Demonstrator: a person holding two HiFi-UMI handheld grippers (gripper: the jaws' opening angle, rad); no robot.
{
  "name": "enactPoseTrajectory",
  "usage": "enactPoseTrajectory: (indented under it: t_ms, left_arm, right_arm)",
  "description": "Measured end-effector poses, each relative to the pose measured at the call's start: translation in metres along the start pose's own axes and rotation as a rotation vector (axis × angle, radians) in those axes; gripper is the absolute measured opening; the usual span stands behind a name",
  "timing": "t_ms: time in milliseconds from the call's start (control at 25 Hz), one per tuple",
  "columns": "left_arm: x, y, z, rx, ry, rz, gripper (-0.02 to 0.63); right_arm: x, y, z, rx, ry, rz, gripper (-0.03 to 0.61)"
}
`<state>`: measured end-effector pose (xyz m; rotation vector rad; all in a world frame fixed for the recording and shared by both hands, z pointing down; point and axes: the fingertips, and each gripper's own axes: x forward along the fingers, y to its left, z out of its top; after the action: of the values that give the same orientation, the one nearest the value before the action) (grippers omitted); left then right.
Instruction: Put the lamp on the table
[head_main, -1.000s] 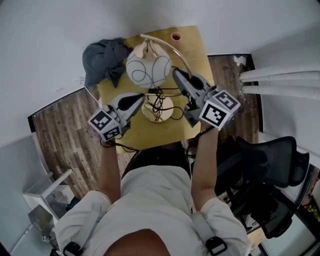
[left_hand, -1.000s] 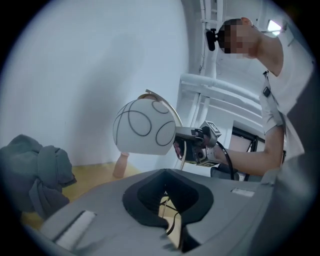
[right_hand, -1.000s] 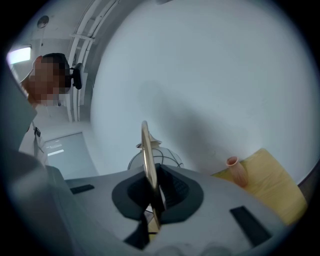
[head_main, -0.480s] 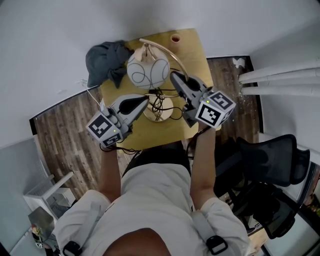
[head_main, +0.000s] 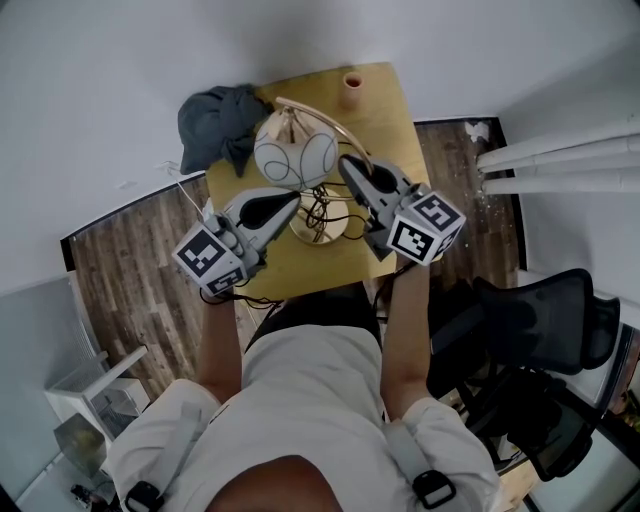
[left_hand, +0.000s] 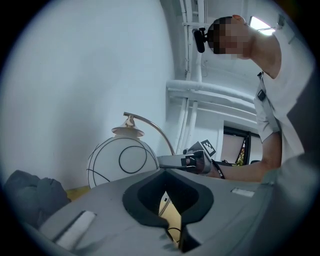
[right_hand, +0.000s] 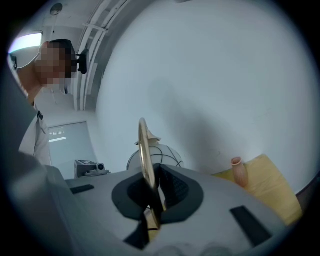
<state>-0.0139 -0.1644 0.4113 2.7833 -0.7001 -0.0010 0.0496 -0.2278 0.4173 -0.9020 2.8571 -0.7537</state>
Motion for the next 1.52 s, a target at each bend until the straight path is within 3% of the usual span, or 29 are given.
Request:
enactPoseTrajectory:
  t_ms: [1520]
  left_arm:
    - [-0.027, -0.042, 0.000, -0.041, -0.007, -0.024, 0.000]
  right_arm:
    - [-0.024, 0.055, -0.029, -0.169, -0.024, 0.057, 0.009]
